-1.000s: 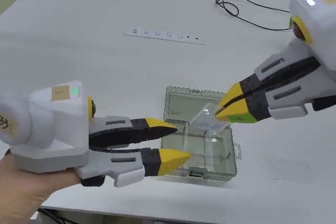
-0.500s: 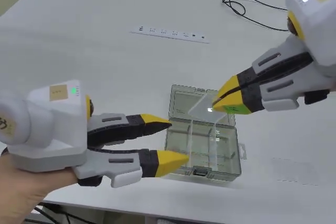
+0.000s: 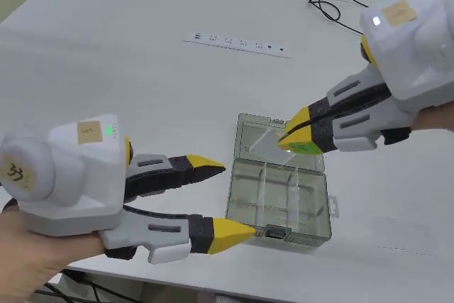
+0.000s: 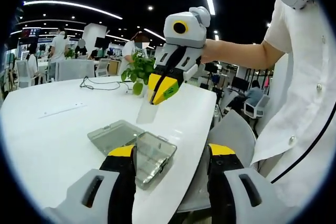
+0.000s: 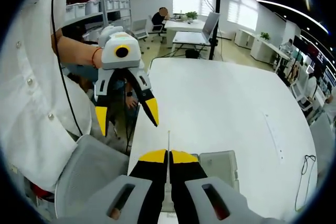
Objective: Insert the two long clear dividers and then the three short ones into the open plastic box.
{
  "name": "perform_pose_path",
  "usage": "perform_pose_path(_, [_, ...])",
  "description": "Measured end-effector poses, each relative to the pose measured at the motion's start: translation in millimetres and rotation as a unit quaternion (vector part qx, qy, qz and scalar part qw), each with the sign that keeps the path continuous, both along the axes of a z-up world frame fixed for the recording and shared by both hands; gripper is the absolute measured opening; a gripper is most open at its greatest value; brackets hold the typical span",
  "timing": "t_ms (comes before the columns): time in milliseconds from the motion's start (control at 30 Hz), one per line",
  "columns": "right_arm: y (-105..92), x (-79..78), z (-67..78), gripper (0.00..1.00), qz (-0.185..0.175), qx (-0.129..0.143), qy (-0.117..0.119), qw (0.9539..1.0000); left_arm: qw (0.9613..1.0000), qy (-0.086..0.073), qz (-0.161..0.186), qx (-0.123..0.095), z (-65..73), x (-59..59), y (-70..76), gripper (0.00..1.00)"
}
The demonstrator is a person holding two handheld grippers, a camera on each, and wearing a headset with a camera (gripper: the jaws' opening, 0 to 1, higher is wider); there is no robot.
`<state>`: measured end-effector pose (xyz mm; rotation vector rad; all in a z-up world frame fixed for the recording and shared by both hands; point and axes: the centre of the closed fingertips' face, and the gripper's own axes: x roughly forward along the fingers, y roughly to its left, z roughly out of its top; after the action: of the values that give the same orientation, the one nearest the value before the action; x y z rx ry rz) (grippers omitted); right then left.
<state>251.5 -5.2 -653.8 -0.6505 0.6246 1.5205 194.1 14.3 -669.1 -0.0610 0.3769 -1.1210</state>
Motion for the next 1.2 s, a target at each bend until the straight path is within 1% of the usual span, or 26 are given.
perform_pose_path(33, [0.5,0.5,-1.2,0.02,0.000,0.000,0.001,1.0000,1.0000,0.000,0.001,0.002,-1.0,0.0,0.5,0.54])
perform_pose_path(67, [2.0,2.6,-7.7,0.02,-0.001,-0.001,0.003,1.0000,1.0000,0.000,0.001,0.004,-2.0,-0.1,1.2,0.54])
perform_pose_path(267, [6.0,7.0,-22.1,0.02,0.001,-0.007,0.010,0.9999,0.9999,0.009,0.006,0.006,-7.7,-2.0,5.0,0.61])
perform_pose_path(367, [7.5,9.6,-31.2,0.02,0.001,-0.009,0.013,0.9999,0.9998,0.012,0.008,0.010,-10.4,-2.6,7.1,0.63])
perform_pose_path(500, [10.2,12.1,-42.2,0.02,-0.002,-0.010,0.017,0.9998,0.9998,0.015,0.010,0.010,-12.1,-2.7,9.0,0.64])
perform_pose_path(600, [11.2,12.3,-49.6,0.02,-0.003,-0.015,0.020,0.9997,0.9998,0.016,0.010,0.010,-13.3,-3.0,9.5,0.65])
perform_pose_path(633, [11.1,13.8,-56.0,0.02,-0.002,-0.018,0.022,0.9996,0.9997,0.017,0.010,0.011,-14.2,-3.4,9.7,0.66])
perform_pose_path(667, [11.0,14.6,-59.3,0.02,-0.002,-0.020,0.023,0.9995,0.9997,0.017,0.010,0.011,-14.7,-3.5,9.8,0.66])
perform_pose_path(833, [10.2,16.9,-69.7,0.02,-0.003,-0.028,0.028,0.9992,0.9997,0.020,0.011,0.010,-16.8,-4.4,10.6,0.67])
perform_pose_path(1000, [5.8,17.5,-86.6,0.02,-0.004,-0.045,0.035,0.9984,0.9997,0.019,0.013,0.008,-17.6,-4.8,11.3,0.67])
perform_pose_path(1067, [4.6,19.0,-94.9,0.02,-0.006,-0.048,0.038,0.9981,0.9997,0.020,0.014,0.008,-18.3,-5.1,11.9,0.68])
perform_pose_path(1200, [3.4,18.8,-99.6,0.02,-0.009,-0.051,0.041,0.9978,0.9996,0.021,0.016,0.008,-18.9,-5.8,12.6,0.67])
